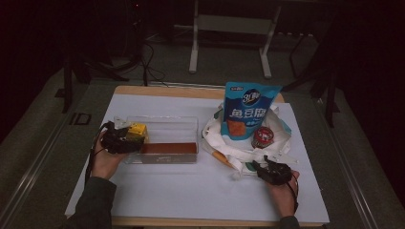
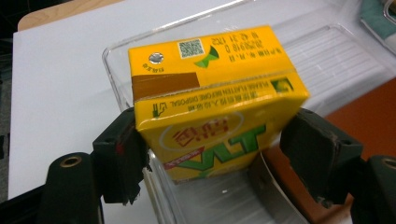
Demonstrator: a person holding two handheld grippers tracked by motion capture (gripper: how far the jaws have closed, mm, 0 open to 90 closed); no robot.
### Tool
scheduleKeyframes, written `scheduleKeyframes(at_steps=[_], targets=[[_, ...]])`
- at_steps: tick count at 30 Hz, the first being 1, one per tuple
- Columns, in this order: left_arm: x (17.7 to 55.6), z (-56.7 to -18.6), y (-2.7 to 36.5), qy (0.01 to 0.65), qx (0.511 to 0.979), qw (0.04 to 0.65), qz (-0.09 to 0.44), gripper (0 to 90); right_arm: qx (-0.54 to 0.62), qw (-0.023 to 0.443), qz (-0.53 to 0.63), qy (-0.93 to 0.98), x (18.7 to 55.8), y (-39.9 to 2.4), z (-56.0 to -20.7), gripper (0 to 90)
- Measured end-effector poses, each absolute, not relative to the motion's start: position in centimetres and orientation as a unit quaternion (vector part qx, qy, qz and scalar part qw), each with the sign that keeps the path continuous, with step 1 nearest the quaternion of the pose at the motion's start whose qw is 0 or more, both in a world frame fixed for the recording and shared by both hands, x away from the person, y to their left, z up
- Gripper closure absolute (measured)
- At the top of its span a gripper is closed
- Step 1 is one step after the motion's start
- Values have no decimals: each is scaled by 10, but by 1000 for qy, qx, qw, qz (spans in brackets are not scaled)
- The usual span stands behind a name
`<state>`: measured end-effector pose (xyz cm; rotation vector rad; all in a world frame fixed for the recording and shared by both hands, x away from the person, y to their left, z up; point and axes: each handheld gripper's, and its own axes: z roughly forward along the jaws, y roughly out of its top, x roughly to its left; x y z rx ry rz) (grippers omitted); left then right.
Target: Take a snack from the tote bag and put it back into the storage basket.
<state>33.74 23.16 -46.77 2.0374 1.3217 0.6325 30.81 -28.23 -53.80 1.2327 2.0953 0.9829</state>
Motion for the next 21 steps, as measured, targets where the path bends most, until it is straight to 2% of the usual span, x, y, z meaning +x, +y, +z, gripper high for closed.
scheduleKeyframes(at_steps=[21], targets=[[325,-456,245,494,755,352,249,252,454,258,362,772,308,-282,-538,471]])
